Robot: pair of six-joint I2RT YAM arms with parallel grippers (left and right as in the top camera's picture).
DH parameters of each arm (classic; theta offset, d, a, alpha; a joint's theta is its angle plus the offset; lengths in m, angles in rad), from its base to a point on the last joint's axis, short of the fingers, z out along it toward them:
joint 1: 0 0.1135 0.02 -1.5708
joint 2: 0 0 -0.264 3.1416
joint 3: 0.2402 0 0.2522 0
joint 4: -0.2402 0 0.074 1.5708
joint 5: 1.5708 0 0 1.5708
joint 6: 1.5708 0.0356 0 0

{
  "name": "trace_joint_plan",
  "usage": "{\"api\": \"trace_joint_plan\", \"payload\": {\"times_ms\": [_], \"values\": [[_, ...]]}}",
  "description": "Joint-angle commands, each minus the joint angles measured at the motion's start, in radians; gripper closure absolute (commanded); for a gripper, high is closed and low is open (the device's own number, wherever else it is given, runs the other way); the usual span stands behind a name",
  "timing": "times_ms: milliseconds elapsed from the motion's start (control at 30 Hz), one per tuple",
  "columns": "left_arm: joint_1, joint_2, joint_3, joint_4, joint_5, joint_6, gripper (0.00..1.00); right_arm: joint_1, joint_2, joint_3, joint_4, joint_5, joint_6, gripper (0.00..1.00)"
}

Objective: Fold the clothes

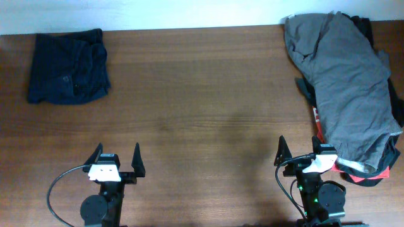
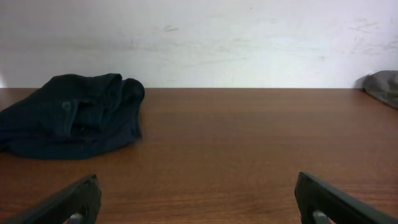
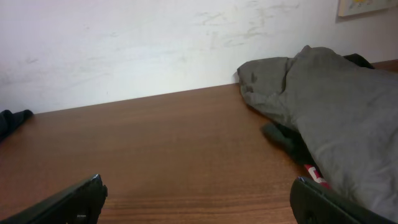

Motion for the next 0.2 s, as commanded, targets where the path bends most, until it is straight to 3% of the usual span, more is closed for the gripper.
{"api": "trace_joint_plan", "payload": {"times_ms": [0,167], "values": [[-0.002,-0.006,-0.006,-0.001,-0.008,-0.003,0.01,-0.005,-0.010,-0.005,-0.008,0.002,-0.002,0.01],[-0.002,-0.006,-0.006,-0.001,-0.008,-0.003,0.01,-0.005,-0.010,-0.005,-0.008,0.002,-0.002,0.01]]}}
